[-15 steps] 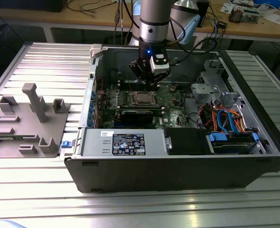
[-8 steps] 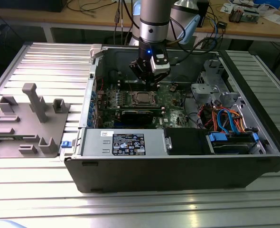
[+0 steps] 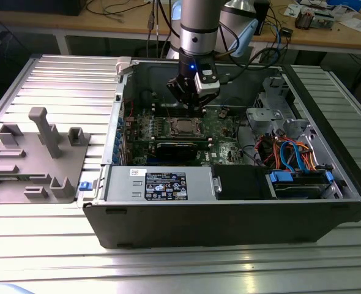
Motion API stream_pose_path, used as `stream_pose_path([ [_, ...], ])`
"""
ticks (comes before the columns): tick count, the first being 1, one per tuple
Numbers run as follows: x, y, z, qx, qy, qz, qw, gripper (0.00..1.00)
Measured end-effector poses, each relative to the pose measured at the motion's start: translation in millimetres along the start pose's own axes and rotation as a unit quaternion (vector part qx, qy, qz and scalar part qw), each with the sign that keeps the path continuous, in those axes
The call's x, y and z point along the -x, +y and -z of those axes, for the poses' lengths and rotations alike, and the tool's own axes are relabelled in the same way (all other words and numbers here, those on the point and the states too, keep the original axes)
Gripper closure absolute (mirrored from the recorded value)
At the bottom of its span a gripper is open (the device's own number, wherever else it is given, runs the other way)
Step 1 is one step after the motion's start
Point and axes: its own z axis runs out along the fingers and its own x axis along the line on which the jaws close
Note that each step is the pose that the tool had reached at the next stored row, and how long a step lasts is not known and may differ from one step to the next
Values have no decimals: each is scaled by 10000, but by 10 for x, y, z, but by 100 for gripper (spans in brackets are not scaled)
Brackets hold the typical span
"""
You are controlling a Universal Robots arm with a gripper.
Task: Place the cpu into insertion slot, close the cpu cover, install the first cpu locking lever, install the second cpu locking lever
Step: 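Install the first cpu locking lever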
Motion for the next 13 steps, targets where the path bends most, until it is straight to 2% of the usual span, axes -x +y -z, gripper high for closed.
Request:
stream_pose_path([
  [13,0,0,0,7,-7,153,9999,89],
])
